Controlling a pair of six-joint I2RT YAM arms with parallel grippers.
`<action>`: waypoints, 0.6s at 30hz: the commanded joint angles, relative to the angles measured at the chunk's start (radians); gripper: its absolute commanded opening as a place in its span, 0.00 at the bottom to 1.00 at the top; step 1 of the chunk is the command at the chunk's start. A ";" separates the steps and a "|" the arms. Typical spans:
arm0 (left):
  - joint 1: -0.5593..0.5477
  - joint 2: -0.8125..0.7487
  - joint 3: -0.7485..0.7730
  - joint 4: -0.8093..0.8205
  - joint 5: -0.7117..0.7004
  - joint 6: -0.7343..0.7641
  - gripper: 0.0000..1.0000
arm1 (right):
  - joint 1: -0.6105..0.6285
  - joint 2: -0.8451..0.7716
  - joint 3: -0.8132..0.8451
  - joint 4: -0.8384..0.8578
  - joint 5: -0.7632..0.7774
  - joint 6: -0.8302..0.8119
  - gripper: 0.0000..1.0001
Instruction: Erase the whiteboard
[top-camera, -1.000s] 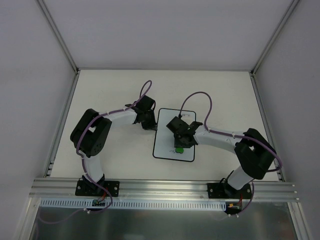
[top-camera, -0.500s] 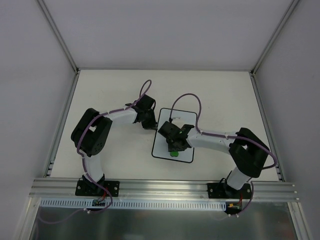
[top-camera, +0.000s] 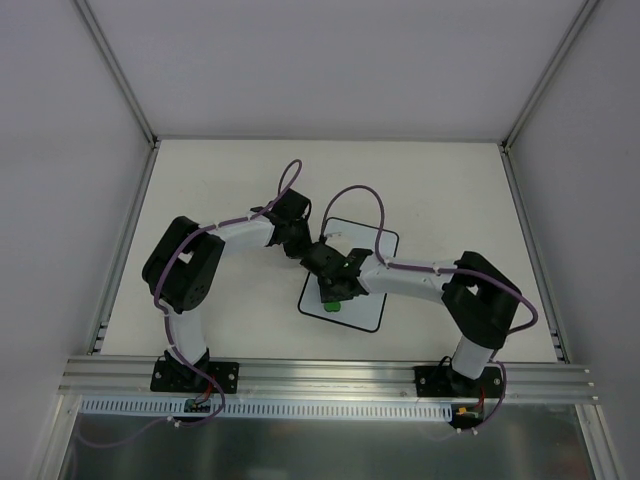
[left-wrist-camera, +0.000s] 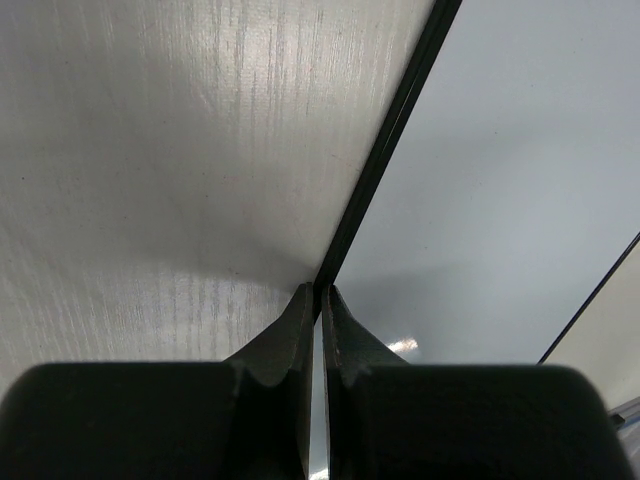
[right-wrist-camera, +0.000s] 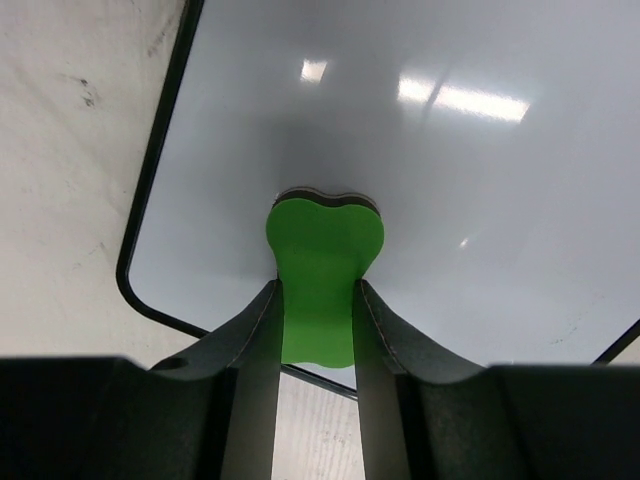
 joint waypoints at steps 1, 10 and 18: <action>-0.024 0.065 -0.042 -0.063 -0.018 -0.024 0.00 | 0.001 0.045 0.051 0.051 0.044 0.017 0.00; -0.024 0.054 -0.056 -0.054 -0.028 -0.016 0.00 | -0.072 -0.013 -0.018 0.048 0.173 0.090 0.00; -0.013 0.044 -0.047 -0.056 -0.045 0.004 0.00 | -0.281 -0.247 -0.197 0.042 0.164 0.025 0.01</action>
